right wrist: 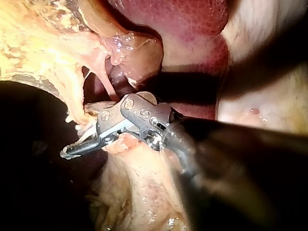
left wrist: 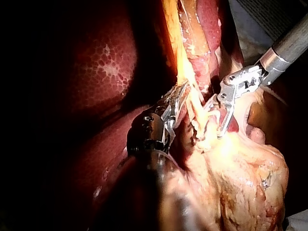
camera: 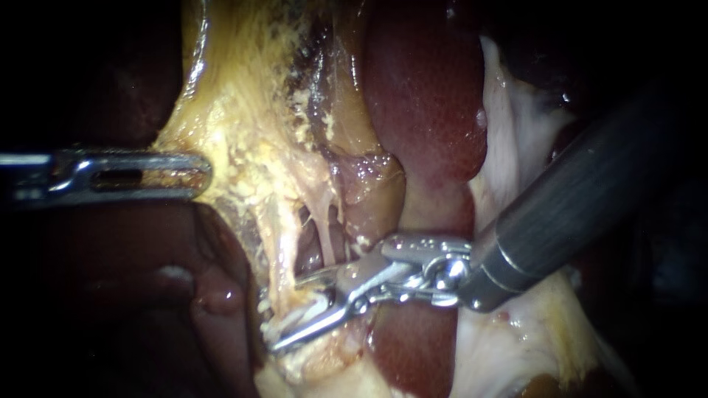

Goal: Clipping second clip left tube

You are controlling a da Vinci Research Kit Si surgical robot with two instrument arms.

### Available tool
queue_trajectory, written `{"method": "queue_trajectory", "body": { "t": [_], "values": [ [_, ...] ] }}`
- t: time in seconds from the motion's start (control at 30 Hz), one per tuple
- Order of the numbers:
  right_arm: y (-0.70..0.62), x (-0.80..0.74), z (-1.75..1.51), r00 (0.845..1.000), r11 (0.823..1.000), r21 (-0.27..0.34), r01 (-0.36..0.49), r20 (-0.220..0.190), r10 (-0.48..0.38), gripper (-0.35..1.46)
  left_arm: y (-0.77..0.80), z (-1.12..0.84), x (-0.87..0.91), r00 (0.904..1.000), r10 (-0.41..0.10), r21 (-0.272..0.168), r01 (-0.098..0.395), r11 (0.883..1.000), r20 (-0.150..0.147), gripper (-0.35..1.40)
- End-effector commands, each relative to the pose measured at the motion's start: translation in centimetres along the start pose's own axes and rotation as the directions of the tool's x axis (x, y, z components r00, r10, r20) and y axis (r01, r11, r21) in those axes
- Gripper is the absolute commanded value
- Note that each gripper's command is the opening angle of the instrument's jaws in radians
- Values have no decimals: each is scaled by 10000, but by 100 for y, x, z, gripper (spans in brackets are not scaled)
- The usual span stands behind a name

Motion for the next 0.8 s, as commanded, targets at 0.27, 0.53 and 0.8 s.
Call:
{"method": "queue_trajectory", "body": {
  "t": [0.27,0.53,0.8],
  "values": [
    [6,-3,2,10000,10000,-24,8,9,-8,52,0,1,0,10000,-1,-32,1,10000,12,-35],
    [9,-3,2,10000,9997,-246,-2,32,3,39,-1,1,0,10000,-3,-34,3,10000,14,-35],
    [20,-8,-9,9920,9846,-1350,1109,753,-1015,-35,-1,1,0,10000,-4,-35,4,10000,14,-35]
  ]
}}
